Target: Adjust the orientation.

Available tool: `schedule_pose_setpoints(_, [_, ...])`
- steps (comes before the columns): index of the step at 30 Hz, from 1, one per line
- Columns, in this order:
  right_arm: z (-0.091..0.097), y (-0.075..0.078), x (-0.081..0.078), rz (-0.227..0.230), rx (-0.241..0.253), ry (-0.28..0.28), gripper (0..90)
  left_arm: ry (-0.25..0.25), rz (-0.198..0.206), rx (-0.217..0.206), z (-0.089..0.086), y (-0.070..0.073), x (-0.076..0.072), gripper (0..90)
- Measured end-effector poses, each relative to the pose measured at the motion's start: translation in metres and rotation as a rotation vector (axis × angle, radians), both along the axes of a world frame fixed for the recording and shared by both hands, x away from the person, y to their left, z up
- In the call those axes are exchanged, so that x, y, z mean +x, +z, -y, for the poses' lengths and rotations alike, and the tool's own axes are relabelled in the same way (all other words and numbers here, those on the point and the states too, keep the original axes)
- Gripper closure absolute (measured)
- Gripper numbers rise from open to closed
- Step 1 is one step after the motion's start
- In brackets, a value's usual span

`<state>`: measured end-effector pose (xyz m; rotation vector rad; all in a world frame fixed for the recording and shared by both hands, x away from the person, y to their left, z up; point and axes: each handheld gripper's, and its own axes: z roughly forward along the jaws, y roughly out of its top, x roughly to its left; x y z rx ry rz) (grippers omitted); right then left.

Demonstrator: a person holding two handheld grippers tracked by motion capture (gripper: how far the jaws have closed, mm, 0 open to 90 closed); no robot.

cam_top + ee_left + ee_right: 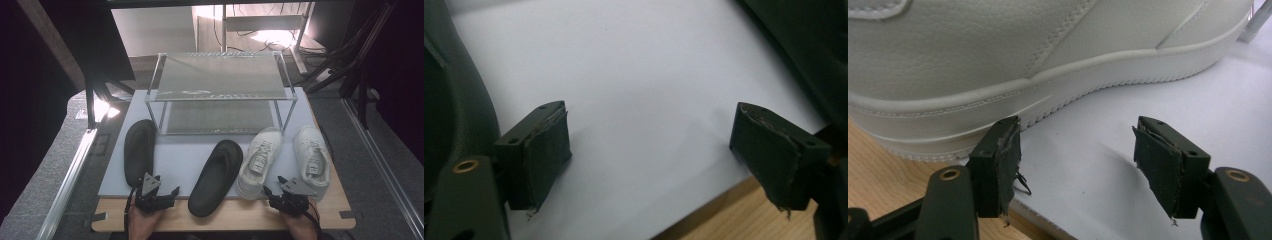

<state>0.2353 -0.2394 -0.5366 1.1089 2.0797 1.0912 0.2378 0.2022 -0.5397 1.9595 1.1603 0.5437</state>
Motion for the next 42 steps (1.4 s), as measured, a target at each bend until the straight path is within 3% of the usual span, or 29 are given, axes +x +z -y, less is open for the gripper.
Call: schedule_pose_setpoints(42, [0.0000,0.0000,0.0001,0.000,0.000,0.000,35.6,-0.007,0.017,0.007,0.0037,0.0055,-0.0005,18.1])
